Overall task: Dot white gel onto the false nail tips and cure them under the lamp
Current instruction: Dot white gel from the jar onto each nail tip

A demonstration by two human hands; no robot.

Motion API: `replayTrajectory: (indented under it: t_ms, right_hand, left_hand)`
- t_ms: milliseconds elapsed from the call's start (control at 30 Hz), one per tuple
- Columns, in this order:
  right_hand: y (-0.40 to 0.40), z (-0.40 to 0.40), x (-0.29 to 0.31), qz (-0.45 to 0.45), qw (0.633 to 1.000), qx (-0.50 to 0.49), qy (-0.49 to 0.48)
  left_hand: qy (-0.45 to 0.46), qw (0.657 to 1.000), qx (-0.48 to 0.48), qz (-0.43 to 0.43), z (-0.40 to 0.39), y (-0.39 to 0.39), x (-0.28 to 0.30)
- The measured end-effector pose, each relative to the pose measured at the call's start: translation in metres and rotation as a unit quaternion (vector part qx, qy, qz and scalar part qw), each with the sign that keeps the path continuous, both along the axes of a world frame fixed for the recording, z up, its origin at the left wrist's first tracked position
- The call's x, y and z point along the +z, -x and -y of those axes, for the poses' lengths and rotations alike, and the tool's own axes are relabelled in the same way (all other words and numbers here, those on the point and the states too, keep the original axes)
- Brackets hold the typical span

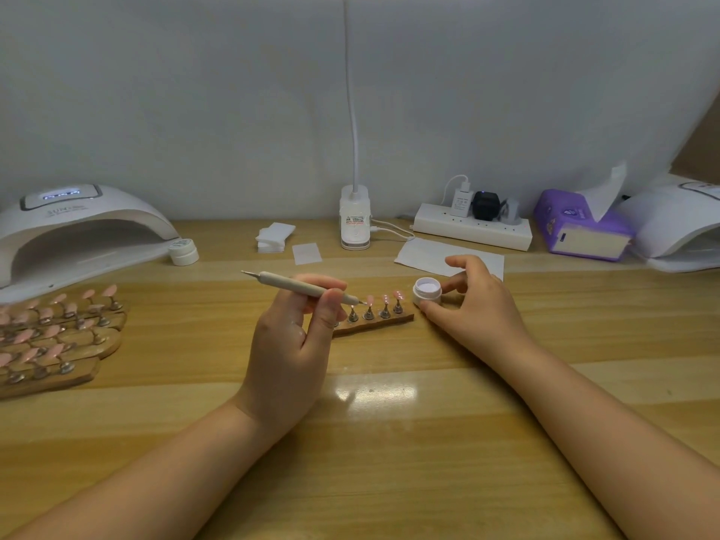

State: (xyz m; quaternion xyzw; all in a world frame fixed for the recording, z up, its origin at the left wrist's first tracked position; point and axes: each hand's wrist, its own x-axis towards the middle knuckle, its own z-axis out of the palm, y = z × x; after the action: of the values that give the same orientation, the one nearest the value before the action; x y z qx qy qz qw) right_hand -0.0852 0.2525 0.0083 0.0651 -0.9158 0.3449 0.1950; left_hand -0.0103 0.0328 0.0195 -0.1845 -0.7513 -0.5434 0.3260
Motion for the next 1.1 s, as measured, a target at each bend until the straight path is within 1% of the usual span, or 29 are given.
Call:
replayTrajectory:
  t_ms: [100, 167, 267, 400, 600, 767, 967, 1100]
  right_hand:
    - [-0.002, 0.002, 0.002, -0.040, 0.999, -0.012, 0.027]
    - [-0.005, 0.005, 0.005, -0.083, 0.996, -0.012, 0.032]
    - [-0.015, 0.017, 0.011, -0.161, 0.987, 0.012, 0.012]
    - [-0.029, 0.032, 0.015, -0.217, 0.973, 0.065, -0.041]
    - [-0.043, 0.046, 0.012, -0.239, 0.963, 0.094, -0.078]
    - [-0.046, 0.049, 0.012, -0.246, 0.959, 0.106, -0.098]
    - [-0.046, 0.050, 0.012, -0.279, 0.945, 0.123, -0.117]
    - [-0.046, 0.051, 0.012, -0.280, 0.943, 0.129, -0.126]
  left_hand:
    - [0.001, 1.000, -0.001, -0.002, 0.000, 0.000, 0.001]
    - [0.005, 1.000, -0.001, -0.012, 0.000, 0.000, 0.003]
    - [0.038, 0.998, -0.002, -0.041, 0.002, -0.001, 0.005]
    - [0.058, 0.996, -0.003, -0.066, 0.001, -0.002, 0.005]
    - [0.058, 0.995, 0.000, -0.084, 0.000, -0.001, 0.005]
    - [0.069, 0.995, 0.014, -0.075, 0.000, -0.001, 0.002]
    - [0.080, 0.995, 0.018, -0.064, 0.000, -0.001, 0.002]
    - [0.089, 0.994, 0.025, -0.060, -0.001, -0.001, 0.002]
